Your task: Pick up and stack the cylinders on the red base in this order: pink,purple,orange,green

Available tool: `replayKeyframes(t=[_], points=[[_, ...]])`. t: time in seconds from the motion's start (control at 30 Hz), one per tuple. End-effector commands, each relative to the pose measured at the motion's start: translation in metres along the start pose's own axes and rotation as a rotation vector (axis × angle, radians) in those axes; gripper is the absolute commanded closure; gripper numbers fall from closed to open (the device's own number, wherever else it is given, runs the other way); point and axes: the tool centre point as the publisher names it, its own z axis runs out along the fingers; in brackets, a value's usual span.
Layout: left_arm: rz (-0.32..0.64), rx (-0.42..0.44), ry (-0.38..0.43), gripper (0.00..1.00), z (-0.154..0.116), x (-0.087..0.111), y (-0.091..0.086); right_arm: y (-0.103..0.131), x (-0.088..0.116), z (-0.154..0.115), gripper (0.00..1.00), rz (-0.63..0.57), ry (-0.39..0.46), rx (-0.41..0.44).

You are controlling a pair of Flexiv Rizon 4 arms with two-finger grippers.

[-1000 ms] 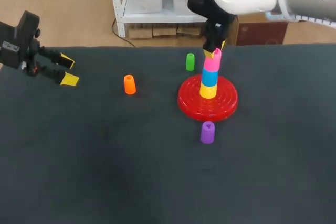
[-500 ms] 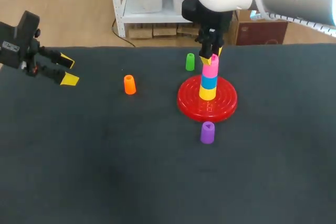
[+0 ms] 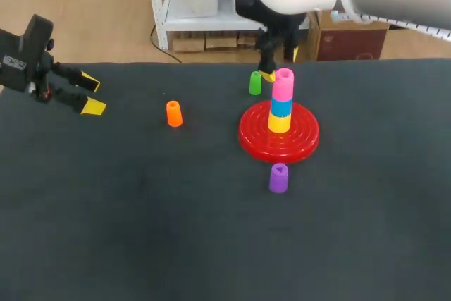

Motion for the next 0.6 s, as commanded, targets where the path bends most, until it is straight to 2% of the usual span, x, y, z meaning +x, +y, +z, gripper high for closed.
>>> replayKeyframes(t=[0.03, 0.13, 0.37, 0.6], points=[[0.002, 0.000, -0.003, 0.00, 0.000, 0.001, 0.000, 0.003, -0.005, -0.015, 0.00, -0.017, -0.032, 0.018], [0.002, 0.000, -0.003, 0.00, 0.000, 0.001, 0.000, 0.003, -0.023, -0.019, 0.00, -0.054, -0.044, 0.021], [0.002, 0.000, -0.003, 0.00, 0.000, 0.001, 0.000, -0.006, -0.068, -0.005, 0.00, -0.104, -0.077, -0.023], [0.002, 0.000, -0.003, 0.00, 0.000, 0.001, 0.000, -0.030, -0.085, 0.007, 0.00, -0.054, -0.109, -0.049]])
